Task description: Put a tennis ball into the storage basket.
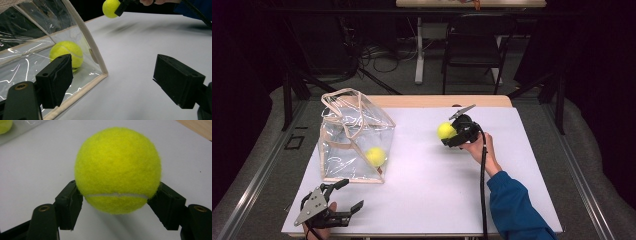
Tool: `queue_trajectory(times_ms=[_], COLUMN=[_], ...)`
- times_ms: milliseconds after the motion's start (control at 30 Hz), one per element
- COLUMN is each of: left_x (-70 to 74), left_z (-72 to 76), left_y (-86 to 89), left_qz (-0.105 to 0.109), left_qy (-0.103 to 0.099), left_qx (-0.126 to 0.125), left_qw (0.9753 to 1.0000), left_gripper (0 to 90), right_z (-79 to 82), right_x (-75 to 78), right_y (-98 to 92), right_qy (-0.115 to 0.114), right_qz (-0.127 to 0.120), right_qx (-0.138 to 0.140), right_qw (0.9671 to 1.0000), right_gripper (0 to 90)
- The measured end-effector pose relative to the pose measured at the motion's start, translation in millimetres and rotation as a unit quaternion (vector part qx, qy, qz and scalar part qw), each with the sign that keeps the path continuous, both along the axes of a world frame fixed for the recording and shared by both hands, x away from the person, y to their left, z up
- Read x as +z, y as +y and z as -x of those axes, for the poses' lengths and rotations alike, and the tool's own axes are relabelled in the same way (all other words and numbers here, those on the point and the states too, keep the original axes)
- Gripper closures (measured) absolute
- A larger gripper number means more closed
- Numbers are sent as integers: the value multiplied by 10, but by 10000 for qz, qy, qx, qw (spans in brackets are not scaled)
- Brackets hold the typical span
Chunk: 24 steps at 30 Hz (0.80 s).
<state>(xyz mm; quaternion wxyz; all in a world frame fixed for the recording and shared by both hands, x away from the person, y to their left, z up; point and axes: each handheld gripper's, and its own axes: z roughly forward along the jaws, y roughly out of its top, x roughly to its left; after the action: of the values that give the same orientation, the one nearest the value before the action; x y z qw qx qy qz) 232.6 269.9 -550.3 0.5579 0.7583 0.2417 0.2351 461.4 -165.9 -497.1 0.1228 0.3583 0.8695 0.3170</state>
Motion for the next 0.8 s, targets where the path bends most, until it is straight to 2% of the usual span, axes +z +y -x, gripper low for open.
queue_trajectory(times_ms=[300, 800], left_x=[1, -6], left_z=[-13, -90], left_y=[-8, -52], left_qz=[-7, -22], left_qy=[18, 15], left_qx=[-34, -179], left_qw=[10000, 9998], left_gripper=[158, 158], right_z=[84, 194], right_x=[100, 215], right_y=[24, 77], right_qy=[-109, -150], right_qz=[10, -6], right_qx=[108, 228], right_qw=[9999, 9996], right_gripper=[299, 300])
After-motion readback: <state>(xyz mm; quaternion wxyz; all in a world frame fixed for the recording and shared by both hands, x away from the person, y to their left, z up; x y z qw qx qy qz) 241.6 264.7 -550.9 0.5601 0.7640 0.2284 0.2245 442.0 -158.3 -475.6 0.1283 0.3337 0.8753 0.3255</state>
